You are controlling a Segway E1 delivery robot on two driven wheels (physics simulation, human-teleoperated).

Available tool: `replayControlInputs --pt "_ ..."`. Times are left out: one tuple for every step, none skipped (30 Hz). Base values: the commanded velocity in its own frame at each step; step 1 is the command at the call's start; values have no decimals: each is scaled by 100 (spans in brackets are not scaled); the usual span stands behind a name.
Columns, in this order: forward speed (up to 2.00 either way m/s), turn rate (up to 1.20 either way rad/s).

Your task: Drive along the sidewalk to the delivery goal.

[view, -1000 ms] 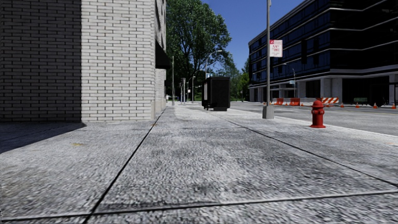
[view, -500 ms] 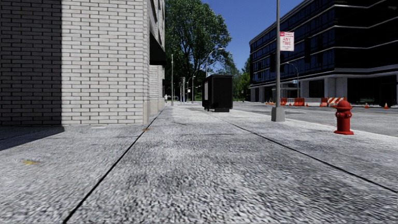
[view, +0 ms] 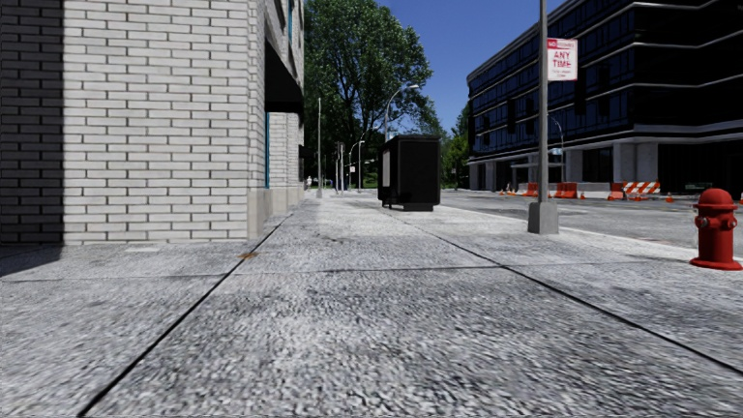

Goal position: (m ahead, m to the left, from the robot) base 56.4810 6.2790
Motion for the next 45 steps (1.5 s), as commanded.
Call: replayControlInputs --pt "200 0" --pt "200 0" --pt "200 0" --pt "200 0" --pt "200 0" --pt "200 0" --pt "200 0" --pt "200 0" --pt "200 0" --pt "200 0" --pt "200 0" --pt "200 0" --pt "200 0" --pt "200 0" --pt "200 0" --pt "200 0" --pt "200 0" --pt "200 0" --pt "200 0" --pt "200 0" --pt "200 0" --pt "200 0" --pt "200 0" --pt "200 0" --pt "200 0" --pt "200 0" --pt "200 0" --pt "200 0" --pt "200 0" --pt "200 0" --pt "200 0" --pt "200 14" --pt "200 28" --pt "200 52" --pt "200 59" --pt "200 61" --pt "200 19" --pt "200 3" --pt "200 0" --pt "200 0" --pt "200 0" --pt "200 0" --pt "200 0" --pt "200 0" --pt "200 0"
